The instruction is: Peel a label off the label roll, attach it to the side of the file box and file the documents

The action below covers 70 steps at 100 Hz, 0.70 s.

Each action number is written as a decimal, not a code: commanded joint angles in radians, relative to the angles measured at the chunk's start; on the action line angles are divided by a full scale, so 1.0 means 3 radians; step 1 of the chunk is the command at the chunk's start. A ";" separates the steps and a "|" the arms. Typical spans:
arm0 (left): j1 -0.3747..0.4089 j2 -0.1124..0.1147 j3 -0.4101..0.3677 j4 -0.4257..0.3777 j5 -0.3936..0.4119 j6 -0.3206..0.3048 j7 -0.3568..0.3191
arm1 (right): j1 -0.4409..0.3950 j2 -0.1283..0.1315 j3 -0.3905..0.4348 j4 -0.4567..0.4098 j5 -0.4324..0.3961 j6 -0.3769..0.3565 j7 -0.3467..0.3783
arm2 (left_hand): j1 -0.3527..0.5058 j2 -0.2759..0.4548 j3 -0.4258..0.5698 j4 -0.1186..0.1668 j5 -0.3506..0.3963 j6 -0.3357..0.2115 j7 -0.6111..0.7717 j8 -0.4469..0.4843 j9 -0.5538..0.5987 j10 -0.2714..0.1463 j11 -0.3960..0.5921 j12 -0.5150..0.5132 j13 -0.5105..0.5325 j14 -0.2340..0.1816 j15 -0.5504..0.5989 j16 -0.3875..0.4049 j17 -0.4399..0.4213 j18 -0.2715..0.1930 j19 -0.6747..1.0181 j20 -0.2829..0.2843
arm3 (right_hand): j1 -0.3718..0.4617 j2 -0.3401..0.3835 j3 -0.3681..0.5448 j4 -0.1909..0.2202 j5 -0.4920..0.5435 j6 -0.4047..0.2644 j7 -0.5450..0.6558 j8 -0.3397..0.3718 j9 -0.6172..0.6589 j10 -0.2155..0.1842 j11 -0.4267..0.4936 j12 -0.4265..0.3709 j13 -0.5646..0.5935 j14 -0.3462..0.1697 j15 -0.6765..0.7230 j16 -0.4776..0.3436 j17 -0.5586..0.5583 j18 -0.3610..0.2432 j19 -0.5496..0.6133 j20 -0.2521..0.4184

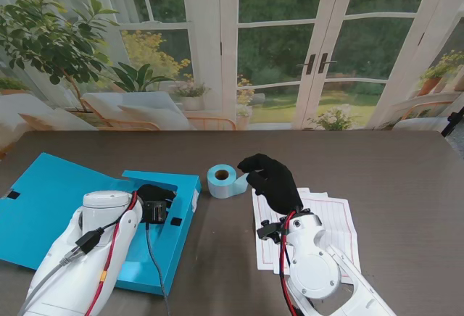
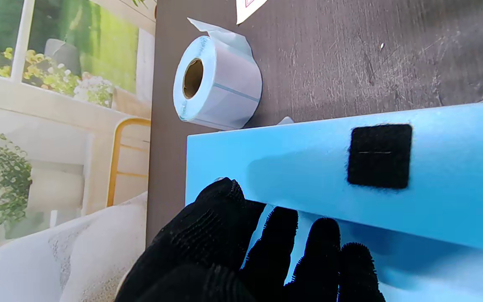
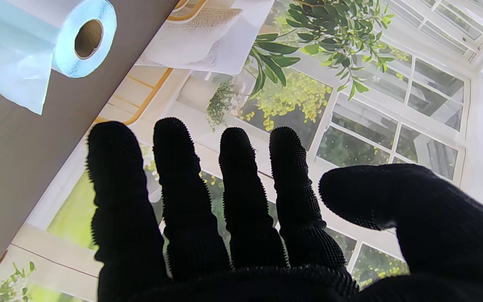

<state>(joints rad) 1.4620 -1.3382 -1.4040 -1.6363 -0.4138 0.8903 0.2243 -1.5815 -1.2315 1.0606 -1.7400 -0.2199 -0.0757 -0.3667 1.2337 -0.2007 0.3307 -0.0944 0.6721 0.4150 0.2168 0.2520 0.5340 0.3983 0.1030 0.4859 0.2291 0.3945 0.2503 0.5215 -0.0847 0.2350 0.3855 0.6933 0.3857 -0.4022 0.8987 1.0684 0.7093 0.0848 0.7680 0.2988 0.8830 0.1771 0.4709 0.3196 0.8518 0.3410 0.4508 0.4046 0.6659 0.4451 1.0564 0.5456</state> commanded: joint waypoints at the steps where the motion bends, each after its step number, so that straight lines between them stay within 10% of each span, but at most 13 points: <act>1: 0.0001 0.0013 -0.0005 0.0006 0.0042 0.0006 -0.0098 | -0.0024 -0.0018 -0.0004 -0.0029 0.0007 0.0007 0.0041 | 0.0191 0.0242 -0.0195 0.0140 -0.0076 -0.0162 -0.0125 -0.0030 -0.0183 -0.0092 -0.0055 -0.0161 -0.0122 -0.0113 -0.0197 -0.0148 -0.0006 -0.0193 -0.0359 -0.0029 | -0.0053 0.0070 -0.0013 -0.0052 -0.0012 -0.0019 -0.0024 0.0022 -0.0046 0.0003 0.0008 0.0009 -0.0039 -0.0036 -0.0022 0.0009 -0.1283 -0.0094 -0.0045 0.0078; 26: 0.0005 0.0066 -0.0011 0.0041 0.0125 -0.0034 -0.0216 | -0.0016 -0.0020 -0.0009 -0.0016 0.0015 0.0008 0.0041 | 0.0114 0.0333 -0.0364 0.0218 -0.0241 -0.0217 -0.0348 -0.0163 -0.0518 -0.0195 -0.0165 -0.0387 -0.0298 -0.0271 -0.0567 -0.0324 -0.0049 -0.0287 -0.0660 0.0048 | -0.0051 0.0072 -0.0013 -0.0050 -0.0010 -0.0022 -0.0026 0.0023 -0.0047 -0.0002 0.0007 0.0009 -0.0039 -0.0035 -0.0022 0.0009 -0.1284 -0.0093 -0.0047 0.0080; 47: 0.0027 0.0084 -0.0032 -0.0006 0.0186 -0.0044 -0.0238 | -0.0012 -0.0020 -0.0011 -0.0010 0.0016 0.0016 0.0043 | -0.0014 0.0315 -0.0391 0.0233 -0.0540 -0.0260 -0.0498 -0.0290 -0.0976 -0.0295 -0.0256 -0.0660 -0.0687 -0.0498 -0.0739 -0.0605 0.0062 -0.0356 -0.1016 -0.0556 | -0.0052 0.0071 -0.0013 -0.0048 -0.0004 -0.0018 -0.0025 0.0023 -0.0042 0.0005 0.0008 0.0009 -0.0035 -0.0032 -0.0019 0.0010 -0.1283 -0.0089 -0.0048 0.0081; 70: 0.0123 0.0116 -0.0122 -0.0248 0.0175 -0.0145 -0.0218 | 0.0003 -0.0013 -0.0001 0.0004 -0.0042 0.0045 0.0046 | -0.0123 0.0285 -0.0429 0.0235 -0.0573 -0.0257 -0.0498 -0.0295 -0.1028 -0.0295 -0.0260 -0.0676 -0.0716 -0.0505 -0.0740 -0.0629 0.0060 -0.0363 -0.1007 -0.0625 | -0.0057 0.0067 -0.0018 -0.0051 -0.0011 -0.0019 -0.0029 0.0023 -0.0059 0.0025 0.0000 0.0007 -0.0046 -0.0039 -0.0023 0.0009 -0.1283 -0.0093 -0.0048 0.0083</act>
<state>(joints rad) 1.4894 -1.3119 -1.4318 -1.6673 -0.3651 0.8586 0.1764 -1.5797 -1.2324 1.0596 -1.7382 -0.2236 -0.0685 -0.3660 1.2009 -0.1522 0.2263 -0.0511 0.5194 0.3570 0.0693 0.1685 0.2462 0.3298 0.0304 0.2953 0.0350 0.2555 0.0391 0.3456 -0.0728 0.1674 0.1052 0.5194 0.3857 -0.4022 0.8987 1.0684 0.7098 0.0854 0.7678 0.2988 0.8830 0.1779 0.4709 0.3196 0.8518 0.3410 0.4507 0.4046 0.6659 0.4451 1.0563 0.5473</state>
